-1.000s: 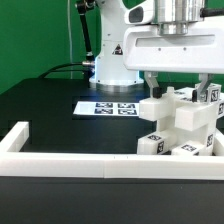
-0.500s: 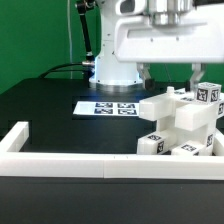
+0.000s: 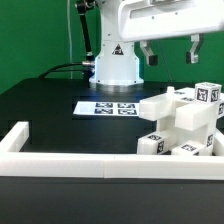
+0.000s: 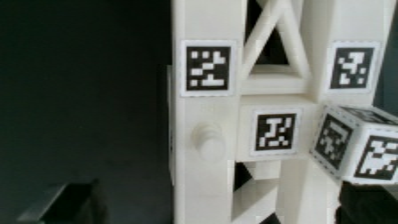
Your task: Assemble chair
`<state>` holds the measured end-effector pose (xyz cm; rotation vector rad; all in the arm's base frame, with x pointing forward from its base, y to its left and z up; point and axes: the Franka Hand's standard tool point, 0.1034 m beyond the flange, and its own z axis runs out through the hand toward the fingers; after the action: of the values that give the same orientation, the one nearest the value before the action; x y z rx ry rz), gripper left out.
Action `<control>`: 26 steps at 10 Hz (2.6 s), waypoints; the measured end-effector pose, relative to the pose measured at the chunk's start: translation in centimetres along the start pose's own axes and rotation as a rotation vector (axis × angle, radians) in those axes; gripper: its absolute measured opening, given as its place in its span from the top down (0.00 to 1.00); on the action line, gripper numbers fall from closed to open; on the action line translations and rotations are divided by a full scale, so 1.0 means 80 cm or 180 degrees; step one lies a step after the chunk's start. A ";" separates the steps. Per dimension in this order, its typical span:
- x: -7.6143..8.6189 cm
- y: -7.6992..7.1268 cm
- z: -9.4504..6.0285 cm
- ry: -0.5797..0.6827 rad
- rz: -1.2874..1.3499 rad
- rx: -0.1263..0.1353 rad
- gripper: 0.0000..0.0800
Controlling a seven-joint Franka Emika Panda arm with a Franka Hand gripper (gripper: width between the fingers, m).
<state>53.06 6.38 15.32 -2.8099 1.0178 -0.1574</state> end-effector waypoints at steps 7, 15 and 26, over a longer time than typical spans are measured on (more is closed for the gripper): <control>-0.017 0.007 0.002 0.0039 -0.0326 0.0013 0.19; -0.069 0.038 0.022 0.0219 -0.1825 0.0014 0.19; -0.138 0.083 0.053 0.0141 -0.2580 -0.0116 0.19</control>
Offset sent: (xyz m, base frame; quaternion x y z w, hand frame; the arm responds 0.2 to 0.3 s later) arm 0.0000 0.0000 0.0000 0.0000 0.0000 0.0000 1.0000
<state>41.08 8.93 9.43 -3.0765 -0.1702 -0.2838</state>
